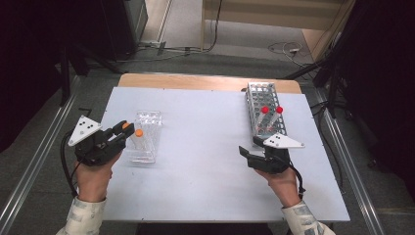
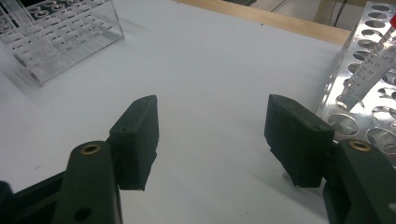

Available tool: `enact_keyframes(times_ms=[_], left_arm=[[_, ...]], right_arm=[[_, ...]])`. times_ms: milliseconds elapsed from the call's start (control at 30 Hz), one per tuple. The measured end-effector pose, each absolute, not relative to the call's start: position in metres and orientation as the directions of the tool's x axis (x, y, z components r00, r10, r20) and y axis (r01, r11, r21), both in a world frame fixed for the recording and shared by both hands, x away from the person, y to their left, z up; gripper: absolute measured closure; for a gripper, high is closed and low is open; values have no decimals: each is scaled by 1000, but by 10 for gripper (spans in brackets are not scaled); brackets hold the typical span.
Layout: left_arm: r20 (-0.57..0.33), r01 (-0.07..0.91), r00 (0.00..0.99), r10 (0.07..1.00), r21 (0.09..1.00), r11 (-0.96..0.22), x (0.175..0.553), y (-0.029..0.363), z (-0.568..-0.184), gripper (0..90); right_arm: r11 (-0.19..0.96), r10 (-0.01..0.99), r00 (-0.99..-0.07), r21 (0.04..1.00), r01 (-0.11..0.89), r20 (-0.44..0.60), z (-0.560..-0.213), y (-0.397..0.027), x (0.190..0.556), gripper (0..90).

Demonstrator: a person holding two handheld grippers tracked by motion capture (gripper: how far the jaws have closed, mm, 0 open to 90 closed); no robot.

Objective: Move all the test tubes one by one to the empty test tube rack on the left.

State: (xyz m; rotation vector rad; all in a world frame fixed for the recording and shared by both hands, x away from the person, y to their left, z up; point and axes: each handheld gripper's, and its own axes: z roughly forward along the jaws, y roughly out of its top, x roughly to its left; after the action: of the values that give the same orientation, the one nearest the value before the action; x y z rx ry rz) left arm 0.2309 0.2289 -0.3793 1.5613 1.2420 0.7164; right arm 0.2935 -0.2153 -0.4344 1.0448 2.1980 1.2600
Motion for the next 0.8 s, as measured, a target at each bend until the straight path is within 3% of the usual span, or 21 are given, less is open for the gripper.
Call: enact_keyframes(times_ms=[800], left_arm=[[-65,444,272,960,894,-65,243,213,-419,698]], right_arm=[[322,765,-644,855,407,19,-435,-214,294,337]])
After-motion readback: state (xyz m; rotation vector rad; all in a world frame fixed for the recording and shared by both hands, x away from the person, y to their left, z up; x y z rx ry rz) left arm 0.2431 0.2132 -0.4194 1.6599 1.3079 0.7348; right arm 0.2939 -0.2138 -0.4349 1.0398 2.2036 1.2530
